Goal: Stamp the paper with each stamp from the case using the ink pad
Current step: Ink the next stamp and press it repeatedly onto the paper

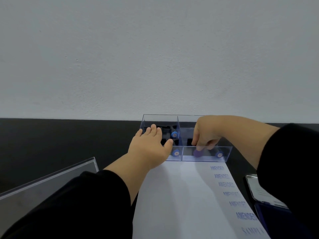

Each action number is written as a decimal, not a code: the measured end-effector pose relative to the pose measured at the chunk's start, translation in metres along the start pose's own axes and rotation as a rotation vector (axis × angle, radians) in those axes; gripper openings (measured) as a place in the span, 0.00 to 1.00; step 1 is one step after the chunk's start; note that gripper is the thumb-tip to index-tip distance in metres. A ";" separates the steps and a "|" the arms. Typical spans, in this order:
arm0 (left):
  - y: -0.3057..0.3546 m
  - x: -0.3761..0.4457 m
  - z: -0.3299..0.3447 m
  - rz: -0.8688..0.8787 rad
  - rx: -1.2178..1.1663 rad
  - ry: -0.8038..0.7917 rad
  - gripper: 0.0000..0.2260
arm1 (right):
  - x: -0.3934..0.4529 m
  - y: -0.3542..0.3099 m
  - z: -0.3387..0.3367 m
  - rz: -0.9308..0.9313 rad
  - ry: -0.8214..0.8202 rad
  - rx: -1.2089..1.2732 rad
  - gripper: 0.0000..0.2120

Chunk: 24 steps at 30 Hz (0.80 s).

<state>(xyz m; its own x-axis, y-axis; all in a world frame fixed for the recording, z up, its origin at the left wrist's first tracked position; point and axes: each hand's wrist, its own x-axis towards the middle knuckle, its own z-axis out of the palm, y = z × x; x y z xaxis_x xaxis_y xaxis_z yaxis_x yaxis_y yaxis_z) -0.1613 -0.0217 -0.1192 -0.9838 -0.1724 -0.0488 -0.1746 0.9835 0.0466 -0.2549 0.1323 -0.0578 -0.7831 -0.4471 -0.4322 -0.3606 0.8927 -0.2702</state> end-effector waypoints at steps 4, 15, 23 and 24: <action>0.000 -0.001 0.000 -0.002 -0.019 0.001 0.29 | -0.003 -0.013 -0.019 -0.027 0.061 0.077 0.08; 0.000 0.001 0.000 -0.017 -0.049 0.000 0.31 | 0.031 -0.050 -0.007 -0.225 0.215 -0.216 0.15; -0.001 0.001 0.001 -0.005 -0.067 0.036 0.30 | 0.070 -0.058 0.002 -0.127 0.054 -0.529 0.18; -0.001 0.001 0.001 -0.006 -0.068 0.039 0.30 | 0.076 -0.058 0.002 -0.129 0.040 -0.543 0.18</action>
<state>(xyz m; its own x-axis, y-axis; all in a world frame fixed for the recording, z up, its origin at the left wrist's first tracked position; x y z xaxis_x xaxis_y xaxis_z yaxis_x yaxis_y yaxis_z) -0.1623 -0.0228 -0.1205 -0.9834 -0.1811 -0.0100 -0.1811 0.9769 0.1138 -0.2928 0.0468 -0.0770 -0.7299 -0.5616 -0.3896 -0.6559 0.7360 0.1679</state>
